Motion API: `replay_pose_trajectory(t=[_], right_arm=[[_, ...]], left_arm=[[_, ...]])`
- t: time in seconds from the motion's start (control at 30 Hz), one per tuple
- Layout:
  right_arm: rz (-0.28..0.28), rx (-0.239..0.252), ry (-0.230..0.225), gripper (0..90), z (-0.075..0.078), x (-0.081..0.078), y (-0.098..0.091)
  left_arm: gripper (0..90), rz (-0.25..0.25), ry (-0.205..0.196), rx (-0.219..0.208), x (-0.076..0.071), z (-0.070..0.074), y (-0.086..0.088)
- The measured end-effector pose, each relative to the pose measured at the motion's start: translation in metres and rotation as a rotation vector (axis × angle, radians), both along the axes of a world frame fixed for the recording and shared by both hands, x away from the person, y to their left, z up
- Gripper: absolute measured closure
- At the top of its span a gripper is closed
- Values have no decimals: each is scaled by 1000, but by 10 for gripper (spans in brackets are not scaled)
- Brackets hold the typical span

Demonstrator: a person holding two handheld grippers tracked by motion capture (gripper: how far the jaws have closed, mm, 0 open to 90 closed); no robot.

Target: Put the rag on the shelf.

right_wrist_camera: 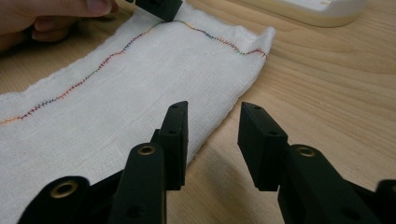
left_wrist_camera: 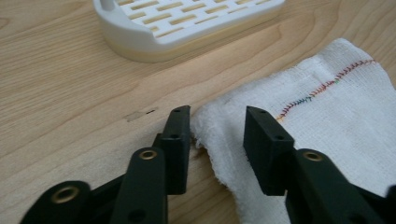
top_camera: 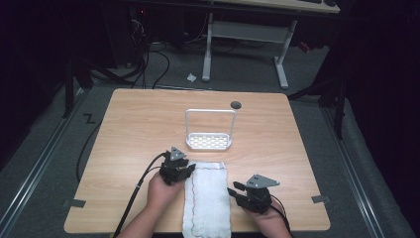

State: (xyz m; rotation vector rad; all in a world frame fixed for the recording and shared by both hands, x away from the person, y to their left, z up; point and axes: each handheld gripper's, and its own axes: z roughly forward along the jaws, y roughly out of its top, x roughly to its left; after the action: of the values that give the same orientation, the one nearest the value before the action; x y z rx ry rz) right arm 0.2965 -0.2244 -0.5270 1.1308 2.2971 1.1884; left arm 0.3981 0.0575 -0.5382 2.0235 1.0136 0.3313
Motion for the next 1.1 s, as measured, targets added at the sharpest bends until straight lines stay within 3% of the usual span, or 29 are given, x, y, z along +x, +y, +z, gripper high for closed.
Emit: replay_pose_trajectory(t=[0.1,0.23,0.5,0.53,0.67,0.77,0.8,0.97,1.1], right_arm=[[7,-12,-6,571,-1,1,2],[-7,-9,-14,535,-2,7,6],[-98,26,-2,481,-2,46,23],[-102,16,10,477,-3,56,29],[-126,-18,-5,471,-4,67,36],[-148,-21,-9,497,-5,76,38],[-156,-12,20,524,-7,81,38],[-163,-10,58,545,-11,84,39],[-153,-5,59,642,-11,83,40]], left_arm=[[692,3,-9,-5,-1,-1,-2],[747,20,46,-73,3,-2,0],[816,57,85,-118,4,-4,2],[816,58,86,-120,4,-4,2],[815,58,86,-121,4,-4,2],[815,58,79,-112,3,-3,2],[815,58,79,-112,3,-3,2],[815,59,77,-110,3,-3,1],[814,59,80,-113,3,-3,2]])
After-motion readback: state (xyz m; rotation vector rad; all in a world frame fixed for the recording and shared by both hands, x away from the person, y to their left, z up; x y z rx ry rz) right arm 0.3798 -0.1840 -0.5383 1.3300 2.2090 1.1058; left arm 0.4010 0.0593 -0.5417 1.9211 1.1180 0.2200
